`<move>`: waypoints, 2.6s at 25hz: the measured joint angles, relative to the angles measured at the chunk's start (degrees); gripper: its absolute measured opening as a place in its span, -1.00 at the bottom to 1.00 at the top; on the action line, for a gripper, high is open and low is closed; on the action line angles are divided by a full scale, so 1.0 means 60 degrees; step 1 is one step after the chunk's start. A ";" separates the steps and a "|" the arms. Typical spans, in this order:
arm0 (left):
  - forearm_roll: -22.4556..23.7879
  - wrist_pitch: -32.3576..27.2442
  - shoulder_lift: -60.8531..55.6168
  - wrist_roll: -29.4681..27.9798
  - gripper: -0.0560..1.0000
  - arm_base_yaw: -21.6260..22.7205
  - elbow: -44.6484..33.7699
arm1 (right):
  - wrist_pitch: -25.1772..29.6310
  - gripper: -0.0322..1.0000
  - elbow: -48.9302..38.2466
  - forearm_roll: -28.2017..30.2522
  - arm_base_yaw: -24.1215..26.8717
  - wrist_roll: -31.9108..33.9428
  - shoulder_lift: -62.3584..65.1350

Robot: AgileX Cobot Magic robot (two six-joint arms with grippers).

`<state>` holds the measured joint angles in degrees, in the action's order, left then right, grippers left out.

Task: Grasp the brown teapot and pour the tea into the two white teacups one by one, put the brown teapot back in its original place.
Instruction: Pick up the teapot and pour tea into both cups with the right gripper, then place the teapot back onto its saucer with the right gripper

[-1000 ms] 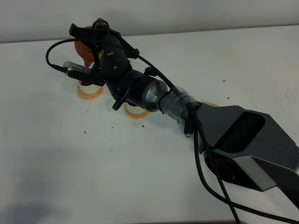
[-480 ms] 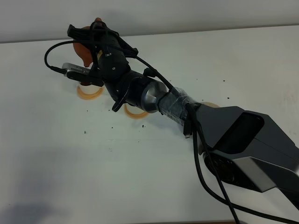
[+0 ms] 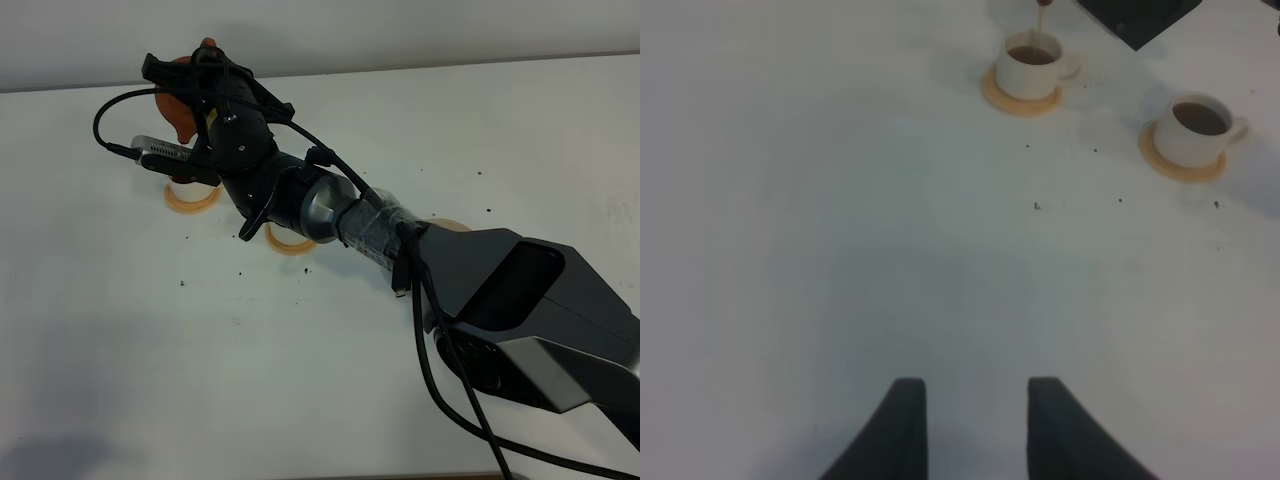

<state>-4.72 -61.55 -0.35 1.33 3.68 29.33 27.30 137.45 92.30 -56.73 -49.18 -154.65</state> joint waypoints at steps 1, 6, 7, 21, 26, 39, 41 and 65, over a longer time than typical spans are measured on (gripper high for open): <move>0.0000 0.0000 0.0000 0.0000 -0.42 0.0000 0.0000 | 0.0008 -0.77 0.0000 0.0000 0.0000 0.0000 0.0000; 0.0000 0.0000 0.0000 0.0000 -0.42 0.0000 0.0000 | 0.0008 -0.77 0.0000 -0.0038 0.0000 0.0000 0.0000; 0.0000 0.0000 0.0000 0.0000 -0.42 0.0000 0.0000 | 0.0008 -0.77 0.0000 -0.0084 0.0000 0.0000 0.0000; 0.0000 0.0000 0.0000 0.0000 -0.42 0.0000 0.0000 | 0.0233 -0.77 0.0000 -0.1712 0.0000 0.0009 0.0000; 0.0000 0.0000 0.0000 0.0000 -0.42 0.0000 0.0000 | 0.1000 -0.77 0.0000 -0.2430 0.0000 0.0354 0.0000; 0.0000 0.0000 0.0000 0.0000 -0.42 0.0000 0.0000 | 0.4260 -0.77 0.0000 -0.6855 0.0119 0.1017 0.1183; 0.0000 0.0000 0.0000 0.0000 -0.42 0.0000 0.0000 | 0.4670 -0.77 0.0000 -0.7571 0.0215 0.1164 0.1434; 0.0000 0.0000 0.0000 0.0000 -0.42 0.0000 0.0000 | 0.7098 -0.77 -0.0444 -1.2081 0.2101 0.6884 0.2779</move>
<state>-4.72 -61.55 -0.35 1.33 3.68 29.33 69.89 134.79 19.81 -44.13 -7.88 -137.98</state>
